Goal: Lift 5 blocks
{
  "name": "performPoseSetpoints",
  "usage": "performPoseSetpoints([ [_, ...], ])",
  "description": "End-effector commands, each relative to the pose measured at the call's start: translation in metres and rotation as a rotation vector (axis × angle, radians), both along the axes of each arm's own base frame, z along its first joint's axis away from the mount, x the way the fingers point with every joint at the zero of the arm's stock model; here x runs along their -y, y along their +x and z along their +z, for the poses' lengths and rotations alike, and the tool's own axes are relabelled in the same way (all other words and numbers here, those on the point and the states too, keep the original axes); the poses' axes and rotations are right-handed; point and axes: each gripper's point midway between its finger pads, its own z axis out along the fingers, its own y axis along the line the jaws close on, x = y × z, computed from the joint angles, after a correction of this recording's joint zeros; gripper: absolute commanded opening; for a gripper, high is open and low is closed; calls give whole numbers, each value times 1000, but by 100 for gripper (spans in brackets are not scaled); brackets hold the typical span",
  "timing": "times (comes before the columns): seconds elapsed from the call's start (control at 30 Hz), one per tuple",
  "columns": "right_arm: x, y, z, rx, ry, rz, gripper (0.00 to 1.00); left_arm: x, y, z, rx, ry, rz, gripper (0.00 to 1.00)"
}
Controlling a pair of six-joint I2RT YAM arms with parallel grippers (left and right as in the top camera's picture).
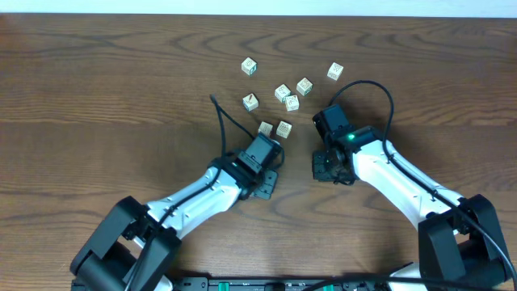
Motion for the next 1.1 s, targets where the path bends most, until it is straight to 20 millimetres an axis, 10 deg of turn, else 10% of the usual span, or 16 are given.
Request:
performPoseSetpoints([
  [0.0, -11, -11, -4, -11, 48, 12, 1, 9, -11, -4, -17, -23, 12, 8],
  [0.27, -12, -18, -20, -4, 62, -20, 10, 14, -6, -2, 19, -24, 24, 13],
  [0.57, -11, -18, -21, -6, 62, -28, 70, 13, -6, -2, 20, -22, 24, 36],
  [0.83, -12, -14, -4, -17, 53, -13, 70, 14, -5, 2, 27, -30, 24, 47],
  [1.07, -10, 12, 62, 71, 75, 24, 76, 17, -3, 13, 51, -53, 24, 49],
])
